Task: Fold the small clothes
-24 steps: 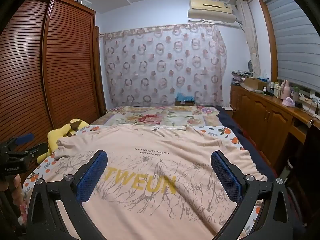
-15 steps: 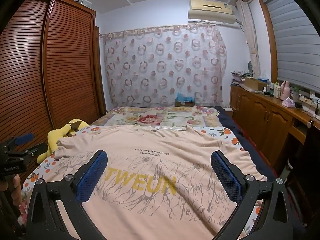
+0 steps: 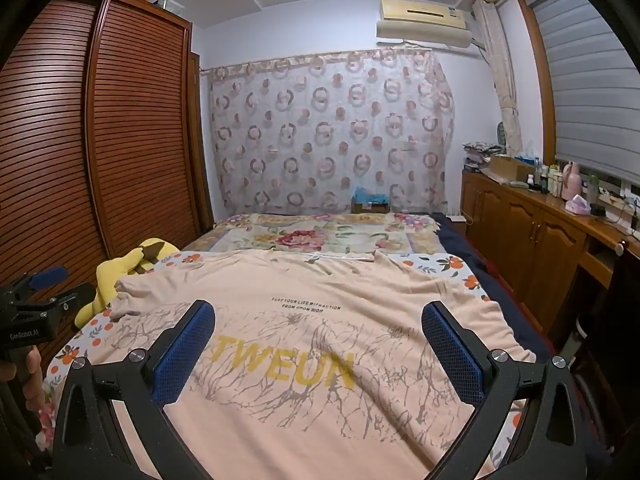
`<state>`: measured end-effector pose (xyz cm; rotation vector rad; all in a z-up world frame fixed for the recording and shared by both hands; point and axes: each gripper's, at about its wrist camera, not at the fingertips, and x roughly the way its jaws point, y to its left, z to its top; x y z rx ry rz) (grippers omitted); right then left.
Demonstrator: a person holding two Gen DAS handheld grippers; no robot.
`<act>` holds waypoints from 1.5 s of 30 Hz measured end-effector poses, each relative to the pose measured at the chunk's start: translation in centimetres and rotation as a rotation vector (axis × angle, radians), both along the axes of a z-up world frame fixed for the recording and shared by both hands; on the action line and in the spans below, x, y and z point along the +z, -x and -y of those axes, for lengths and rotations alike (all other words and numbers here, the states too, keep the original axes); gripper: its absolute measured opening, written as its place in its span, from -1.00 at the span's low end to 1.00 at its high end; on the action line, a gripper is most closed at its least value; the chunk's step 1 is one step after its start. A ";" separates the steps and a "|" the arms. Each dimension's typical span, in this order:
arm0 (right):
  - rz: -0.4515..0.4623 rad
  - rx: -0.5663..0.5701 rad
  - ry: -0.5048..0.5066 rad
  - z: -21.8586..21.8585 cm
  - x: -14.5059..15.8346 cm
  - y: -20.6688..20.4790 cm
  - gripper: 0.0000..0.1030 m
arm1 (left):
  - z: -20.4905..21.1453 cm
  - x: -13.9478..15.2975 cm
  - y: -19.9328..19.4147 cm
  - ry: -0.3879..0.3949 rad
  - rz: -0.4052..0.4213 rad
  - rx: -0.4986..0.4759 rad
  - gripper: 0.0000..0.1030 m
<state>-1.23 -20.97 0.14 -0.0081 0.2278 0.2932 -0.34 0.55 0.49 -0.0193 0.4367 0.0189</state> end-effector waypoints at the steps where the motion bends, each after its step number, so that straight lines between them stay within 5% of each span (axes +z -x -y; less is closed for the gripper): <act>1: 0.000 0.000 -0.001 0.0 0.0 0.0 1.00 | -0.1 0.0 0.0 0.000 0.000 0.001 1.00; 45: 0.005 0.002 -0.001 -0.5 0.1 0.2 1.00 | -0.3 0.4 0.2 -0.004 0.008 0.003 1.00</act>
